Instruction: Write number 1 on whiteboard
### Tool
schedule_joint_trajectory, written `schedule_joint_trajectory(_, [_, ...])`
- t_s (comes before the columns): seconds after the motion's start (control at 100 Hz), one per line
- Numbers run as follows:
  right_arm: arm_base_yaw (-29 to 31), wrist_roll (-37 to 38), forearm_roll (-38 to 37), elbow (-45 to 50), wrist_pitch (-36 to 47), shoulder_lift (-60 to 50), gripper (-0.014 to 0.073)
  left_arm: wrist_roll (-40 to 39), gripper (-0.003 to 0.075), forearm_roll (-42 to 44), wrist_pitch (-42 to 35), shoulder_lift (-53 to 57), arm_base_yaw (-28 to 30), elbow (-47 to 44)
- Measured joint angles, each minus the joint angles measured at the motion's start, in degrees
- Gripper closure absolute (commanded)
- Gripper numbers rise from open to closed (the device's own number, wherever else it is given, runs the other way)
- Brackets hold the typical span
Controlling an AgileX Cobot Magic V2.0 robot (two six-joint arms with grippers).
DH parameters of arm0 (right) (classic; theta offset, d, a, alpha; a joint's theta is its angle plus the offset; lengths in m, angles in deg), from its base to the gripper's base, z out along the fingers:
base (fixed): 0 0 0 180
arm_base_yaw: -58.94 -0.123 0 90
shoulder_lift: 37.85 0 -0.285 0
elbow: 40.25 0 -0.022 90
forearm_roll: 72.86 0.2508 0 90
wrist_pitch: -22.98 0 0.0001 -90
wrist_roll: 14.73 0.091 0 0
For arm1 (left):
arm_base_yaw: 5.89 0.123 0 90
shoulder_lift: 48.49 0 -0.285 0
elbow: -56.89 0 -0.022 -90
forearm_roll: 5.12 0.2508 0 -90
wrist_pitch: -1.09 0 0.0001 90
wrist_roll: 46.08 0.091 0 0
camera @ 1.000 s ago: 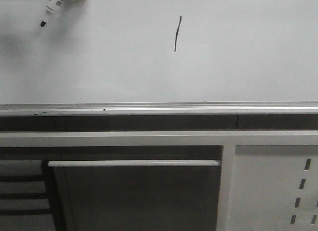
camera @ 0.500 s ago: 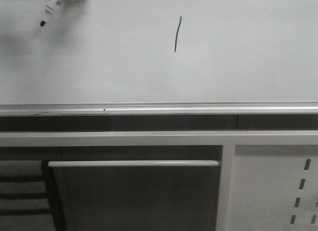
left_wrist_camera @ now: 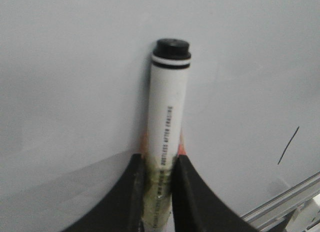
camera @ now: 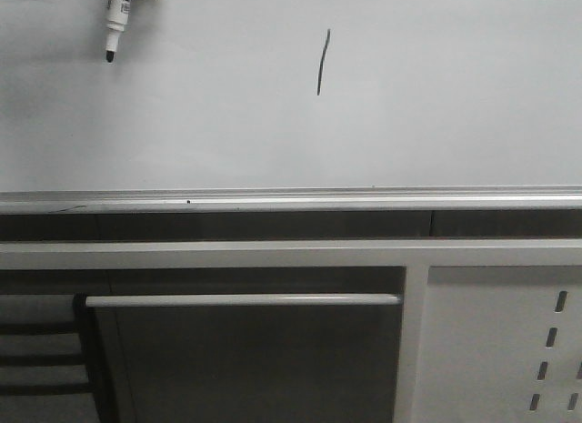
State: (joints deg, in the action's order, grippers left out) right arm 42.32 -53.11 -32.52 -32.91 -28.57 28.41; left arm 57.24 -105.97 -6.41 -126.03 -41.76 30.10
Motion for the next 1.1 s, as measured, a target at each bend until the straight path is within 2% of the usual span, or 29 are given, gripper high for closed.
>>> schedule_joint_trajectory(0.19, [0.0, 0.0, 0.1, 0.0, -2.4, 0.0, 0.0167, -0.4, 0.0741, -1.0, 4.7, 2.2, 0.1, 0.1])
schedule_joint_trajectory(0.32, [0.0, 0.1, 1.3, 0.0, -3.7, 0.0, 0.0192, -0.4, 0.0741, -1.0, 5.0, 5.5, -1.9, -0.3])
schedule_joint_trajectory(0.44, [0.0, 0.1, 3.7, 0.1, -0.9, -1.5, 0.0235, -0.4, 0.0741, -1.0, 1.4, 9.0, -4.5, -2.0])
schedule_joint_trajectory(0.58, [0.0, 0.1, 5.6, 2.0, 4.9, -5.5, 0.0250, -1.7, 0.0741, -0.7, -7.9, 12.2, -6.7, -3.2])
schedule_joint_trajectory(0.67, [0.0, 0.1, 6.4, 3.3, 7.2, -7.5, 0.0250, -8.0, 0.0741, 3.2, -16.3, 13.6, -9.2, -3.7])
schedule_joint_trajectory(0.78, [0.0, 0.1, 6.8, 4.1, 7.6, -9.3, 0.0250, -20.9, 0.0741, 13.4, -26.8, 14.8, -14.5, -5.9])
schedule_joint_trajectory(0.89, [0.0, 0.1, 7.0, 4.2, 7.9, -10.0, 0.0250, -30.8, 0.0741, 23.7, -30.7, 14.0, -19.8, -7.9])
schedule_joint_trajectory(0.98, [0.0, 0.1, 7.0, 4.2, 7.9, -10.0, 0.0250, -34.1, 0.0741, 27.4, -34.5, 10.8, -22.7, -8.1])
schedule_joint_trajectory(1.1, [0.0, 0.1, 7.0, 4.2, 8.0, -10.0, 0.0250, -40.9, 0.0741, 31.1, -40.5, 5.7, -23.4, -8.5])
